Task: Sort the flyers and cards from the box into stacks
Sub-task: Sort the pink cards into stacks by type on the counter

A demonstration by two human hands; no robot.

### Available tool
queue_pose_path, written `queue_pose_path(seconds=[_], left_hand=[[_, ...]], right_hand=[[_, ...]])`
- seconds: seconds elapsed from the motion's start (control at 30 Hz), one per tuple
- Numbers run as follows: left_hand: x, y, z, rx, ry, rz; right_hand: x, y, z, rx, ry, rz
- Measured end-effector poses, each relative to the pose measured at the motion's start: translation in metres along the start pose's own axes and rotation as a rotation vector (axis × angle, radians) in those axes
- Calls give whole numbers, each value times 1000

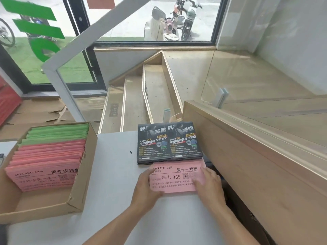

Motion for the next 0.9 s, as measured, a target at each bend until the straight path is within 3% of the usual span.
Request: queue_pose_path(seconds=[0.1,0.2,0.4,0.63,0.9], left_hand=[[-15,6,-7,-54,-50,176],[-23,15,-12,-95,-23,277],[-26,28,-12,-190,92,426],[-30,38,-7,-189,139,526],[-33,37,-6,-213,103,630]], right_hand=[[-10,0,3,-18,-193,37],[-15,-1,6,9,-273,-45],[-13,-9,8,71,-185,-209],[-4,-10,13,54,-139,-202],[-10,-13,16,111,-177,-282]])
Point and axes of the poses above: each hand's wrist, its own z-axis towards the middle knuckle, its own x-axis out of the back of the hand, y = z × x, the point moved 8 cm from there along z, towards the middle knuckle, and after that the axes turned 5 degrees about x, right-handed, at the moved point
